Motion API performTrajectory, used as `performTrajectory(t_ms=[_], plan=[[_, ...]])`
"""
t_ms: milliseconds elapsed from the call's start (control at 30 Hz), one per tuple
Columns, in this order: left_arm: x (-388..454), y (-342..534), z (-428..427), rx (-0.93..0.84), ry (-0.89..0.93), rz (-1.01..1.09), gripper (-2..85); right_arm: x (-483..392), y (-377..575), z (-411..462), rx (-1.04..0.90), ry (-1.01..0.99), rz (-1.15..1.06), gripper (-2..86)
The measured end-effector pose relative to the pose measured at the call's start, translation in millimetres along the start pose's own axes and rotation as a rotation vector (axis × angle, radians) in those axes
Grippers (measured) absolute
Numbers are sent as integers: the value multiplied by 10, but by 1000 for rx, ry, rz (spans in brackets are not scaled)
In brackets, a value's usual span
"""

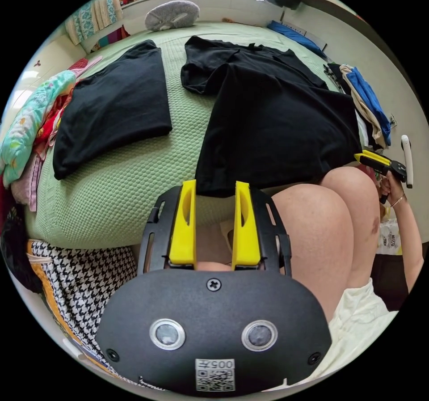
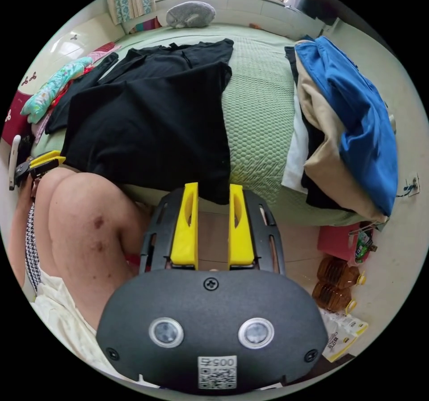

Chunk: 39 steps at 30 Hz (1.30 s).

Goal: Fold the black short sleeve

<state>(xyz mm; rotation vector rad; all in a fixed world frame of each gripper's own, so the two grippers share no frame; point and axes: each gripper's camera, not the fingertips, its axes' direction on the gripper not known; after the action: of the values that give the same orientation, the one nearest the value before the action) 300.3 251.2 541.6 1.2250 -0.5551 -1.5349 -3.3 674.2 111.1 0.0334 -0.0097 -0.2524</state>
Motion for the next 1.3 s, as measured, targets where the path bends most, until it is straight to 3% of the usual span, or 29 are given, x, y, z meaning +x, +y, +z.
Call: performTrajectory(t_ms=[167,400,633,833,1300], plan=[[-22,-46,-46,-22,-39,-31,113,-92,135,-155,4,-10,-16,-3],[-28,-37,-219,-33,-1,-15,45,-195,337,-507,33,-16,-34,-9],[-272,78,-1064,137,169,-18,40,-94,609,-1664,243,-154,-37,-11],[-434,373,-1821,234,178,26,35,-62,934,-2426,314,-125,-23,-11],[-689,988,-1919,81,274,39,37,97,1811,-2691,199,-237,92,-11]])
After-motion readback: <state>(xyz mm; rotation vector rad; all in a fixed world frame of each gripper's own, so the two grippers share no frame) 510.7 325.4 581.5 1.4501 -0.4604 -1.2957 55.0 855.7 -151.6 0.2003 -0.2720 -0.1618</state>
